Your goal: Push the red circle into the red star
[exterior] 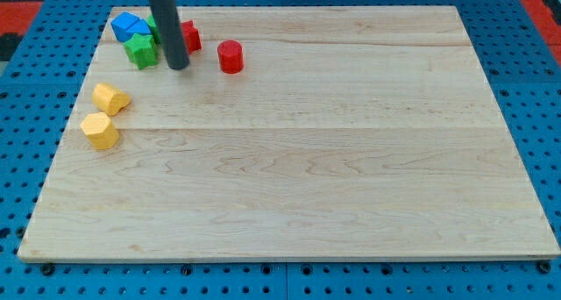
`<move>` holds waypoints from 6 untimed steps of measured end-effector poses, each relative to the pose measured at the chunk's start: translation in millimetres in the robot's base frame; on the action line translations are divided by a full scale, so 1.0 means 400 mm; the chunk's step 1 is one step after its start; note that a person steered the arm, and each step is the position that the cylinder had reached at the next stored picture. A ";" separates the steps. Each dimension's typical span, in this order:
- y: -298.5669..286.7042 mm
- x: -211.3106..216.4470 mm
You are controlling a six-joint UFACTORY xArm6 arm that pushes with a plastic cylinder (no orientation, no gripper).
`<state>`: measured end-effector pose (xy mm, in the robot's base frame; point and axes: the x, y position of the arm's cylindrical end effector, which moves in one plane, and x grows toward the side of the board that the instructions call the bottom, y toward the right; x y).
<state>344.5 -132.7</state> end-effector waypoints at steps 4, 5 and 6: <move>0.074 -0.059; 0.271 0.002; 0.283 0.006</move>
